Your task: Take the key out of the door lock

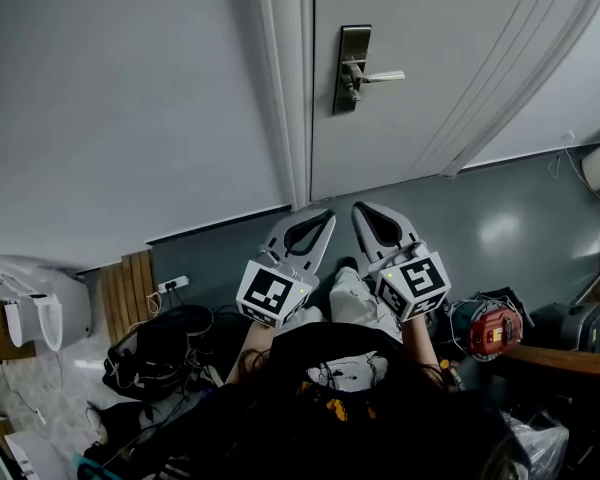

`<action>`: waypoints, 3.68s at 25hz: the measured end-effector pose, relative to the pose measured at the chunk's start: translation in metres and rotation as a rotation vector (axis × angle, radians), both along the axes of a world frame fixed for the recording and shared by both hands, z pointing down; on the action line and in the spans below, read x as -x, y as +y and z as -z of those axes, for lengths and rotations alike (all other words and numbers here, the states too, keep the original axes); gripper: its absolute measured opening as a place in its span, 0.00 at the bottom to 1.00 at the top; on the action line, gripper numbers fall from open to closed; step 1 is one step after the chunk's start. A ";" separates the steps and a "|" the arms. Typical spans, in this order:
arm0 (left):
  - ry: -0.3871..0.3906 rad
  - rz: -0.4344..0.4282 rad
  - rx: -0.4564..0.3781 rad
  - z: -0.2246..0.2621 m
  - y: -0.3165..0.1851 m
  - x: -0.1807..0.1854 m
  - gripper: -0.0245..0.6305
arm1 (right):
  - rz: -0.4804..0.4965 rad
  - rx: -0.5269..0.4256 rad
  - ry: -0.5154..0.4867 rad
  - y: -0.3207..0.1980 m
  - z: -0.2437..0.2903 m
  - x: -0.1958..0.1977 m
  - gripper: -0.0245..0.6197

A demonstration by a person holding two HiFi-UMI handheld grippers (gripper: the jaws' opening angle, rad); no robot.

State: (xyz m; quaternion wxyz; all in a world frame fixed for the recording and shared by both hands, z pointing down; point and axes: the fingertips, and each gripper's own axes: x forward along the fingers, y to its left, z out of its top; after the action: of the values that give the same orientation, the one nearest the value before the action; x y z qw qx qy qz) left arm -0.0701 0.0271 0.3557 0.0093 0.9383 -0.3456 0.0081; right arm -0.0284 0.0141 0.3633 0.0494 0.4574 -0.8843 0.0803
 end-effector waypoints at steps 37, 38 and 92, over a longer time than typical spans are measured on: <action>-0.128 0.222 0.076 -0.021 -0.218 -0.108 0.05 | 0.192 0.175 -0.198 -0.235 -0.044 -0.114 0.05; -0.134 0.227 0.080 -0.022 -0.219 -0.108 0.05 | 0.193 0.182 -0.202 -0.237 -0.045 -0.114 0.05; -0.126 0.080 0.120 -0.039 -0.273 -0.027 0.05 | -0.123 0.596 -1.061 -0.351 -0.122 -0.065 0.08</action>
State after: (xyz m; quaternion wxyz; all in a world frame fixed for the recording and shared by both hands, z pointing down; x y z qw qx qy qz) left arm -0.0432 -0.2460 0.3943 0.0444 0.9192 -0.3815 0.0873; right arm 0.0361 -0.3370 0.4858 -0.2765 0.3718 -0.6996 0.5439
